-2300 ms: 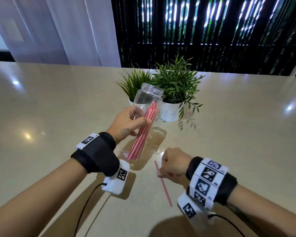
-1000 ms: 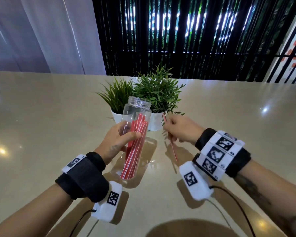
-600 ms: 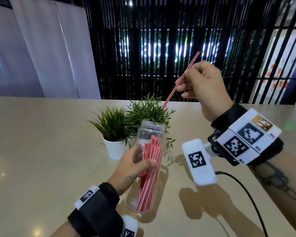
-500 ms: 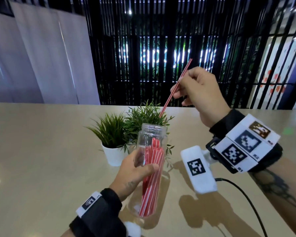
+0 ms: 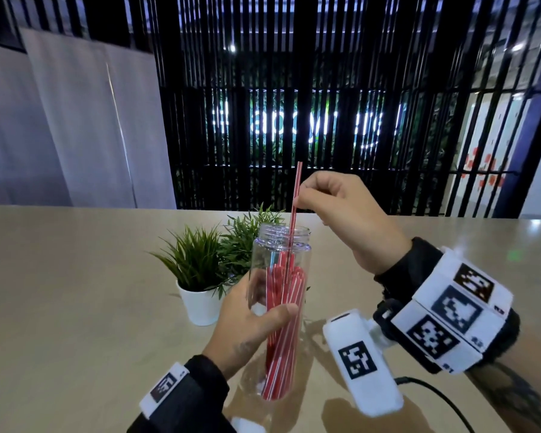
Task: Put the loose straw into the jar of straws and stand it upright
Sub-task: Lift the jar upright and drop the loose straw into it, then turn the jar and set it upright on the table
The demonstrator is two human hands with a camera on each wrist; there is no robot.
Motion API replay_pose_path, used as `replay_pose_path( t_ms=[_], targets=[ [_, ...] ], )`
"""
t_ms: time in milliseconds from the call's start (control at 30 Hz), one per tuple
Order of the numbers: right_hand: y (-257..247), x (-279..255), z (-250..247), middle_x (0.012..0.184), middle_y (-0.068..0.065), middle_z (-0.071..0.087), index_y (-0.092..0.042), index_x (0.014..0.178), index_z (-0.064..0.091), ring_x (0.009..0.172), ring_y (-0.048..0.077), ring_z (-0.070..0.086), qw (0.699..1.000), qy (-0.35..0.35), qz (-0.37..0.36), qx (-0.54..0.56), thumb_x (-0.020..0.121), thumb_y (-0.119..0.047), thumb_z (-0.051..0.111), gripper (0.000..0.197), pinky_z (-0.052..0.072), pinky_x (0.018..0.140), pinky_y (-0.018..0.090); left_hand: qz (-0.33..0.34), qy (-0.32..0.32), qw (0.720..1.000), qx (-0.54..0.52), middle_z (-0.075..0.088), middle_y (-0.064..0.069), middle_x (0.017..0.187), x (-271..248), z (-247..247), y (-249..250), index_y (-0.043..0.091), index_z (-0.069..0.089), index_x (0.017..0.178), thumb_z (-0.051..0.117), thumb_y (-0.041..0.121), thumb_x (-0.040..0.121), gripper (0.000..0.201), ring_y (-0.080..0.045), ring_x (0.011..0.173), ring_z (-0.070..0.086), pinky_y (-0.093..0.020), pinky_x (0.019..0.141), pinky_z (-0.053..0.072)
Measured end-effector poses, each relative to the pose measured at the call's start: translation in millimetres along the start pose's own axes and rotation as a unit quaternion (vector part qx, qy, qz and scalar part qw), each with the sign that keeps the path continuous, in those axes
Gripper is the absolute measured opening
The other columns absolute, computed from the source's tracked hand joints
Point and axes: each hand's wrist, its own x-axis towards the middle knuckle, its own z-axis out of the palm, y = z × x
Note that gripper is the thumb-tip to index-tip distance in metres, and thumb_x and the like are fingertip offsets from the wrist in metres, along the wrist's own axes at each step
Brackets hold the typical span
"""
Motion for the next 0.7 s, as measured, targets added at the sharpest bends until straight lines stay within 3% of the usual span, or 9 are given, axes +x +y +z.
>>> replay_pose_path(
  t_ms=[100,167,300,433,566,633,700],
  targets=[
    [3,-6,3,0.061,-0.003,0.048,0.006,0.072,0.059,0.048,-0.001,0.039,1.000,-0.022,0.003,-0.009,0.080,-0.008,0.058,0.016,0.034,0.046,0.002,0.007,0.006,1.000,-0.001,0.070,0.005,0.092,1,-1,0,0.024,0.059,0.098,0.070,0.061,0.045,0.066,-0.014,0.089,0.064,-0.036,0.083,0.051],
    [3,-10,2,0.068,0.003,0.052,0.008,0.073,0.061,0.059,0.005,0.045,0.999,-0.037,0.002,-0.023,0.080,-0.010,0.059,0.020,0.038,0.052,0.003,0.012,0.008,1.000,-0.003,0.070,0.004,0.090,2,-2,0,0.022,0.059,0.097,0.071,0.059,0.046,0.064,-0.016,0.088,0.064,-0.037,0.084,0.051],
    [2,-13,-7,0.089,0.017,0.057,0.008,0.074,0.064,0.078,0.013,0.052,0.997,-0.001,-0.014,-0.076,0.079,-0.020,0.060,0.029,0.040,0.065,0.013,0.024,0.011,1.000,-0.001,0.069,0.012,0.085,2,-2,2,0.020,0.059,0.096,0.067,0.049,0.050,0.055,-0.012,0.085,0.063,-0.029,0.080,0.050],
    [1,-8,-19,0.098,0.009,0.060,-0.001,0.076,0.067,0.090,0.017,0.056,0.997,0.051,-0.020,-0.049,0.080,-0.026,0.061,0.026,0.044,0.078,0.025,0.030,0.012,0.999,-0.015,0.069,0.011,0.084,2,-1,3,0.019,0.059,0.096,0.067,0.046,0.050,0.054,-0.011,0.084,0.063,-0.024,0.077,0.053],
    [18,-20,-16,0.083,-0.002,0.053,-0.011,0.081,0.058,0.074,0.006,0.048,0.994,0.104,-0.026,0.006,0.084,-0.023,0.058,0.013,0.038,0.066,0.013,0.026,0.012,0.999,-0.032,0.068,0.011,0.082,3,0,3,0.017,0.058,0.098,0.067,0.046,0.048,0.058,-0.005,0.081,0.063,-0.017,0.072,0.051],
    [34,-37,-6,0.089,-0.006,0.049,-0.019,0.090,0.049,0.083,0.006,0.047,0.997,0.070,0.012,0.035,0.084,-0.031,0.055,0.015,0.037,0.069,0.018,0.024,0.015,0.999,-0.041,0.070,0.013,0.082,4,1,3,0.017,0.058,0.098,0.068,0.045,0.048,0.059,-0.005,0.082,0.064,-0.017,0.072,0.051],
    [50,-57,4,0.111,-0.009,0.044,-0.028,0.104,0.040,0.105,0.007,0.043,0.994,-0.006,0.074,0.079,0.072,-0.042,0.053,0.037,0.037,0.077,0.018,0.024,0.017,0.999,-0.046,0.070,0.010,0.086,4,2,4,0.016,0.058,0.100,0.068,0.044,0.050,0.059,-0.007,0.085,0.064,-0.020,0.074,0.052]
  ],
)
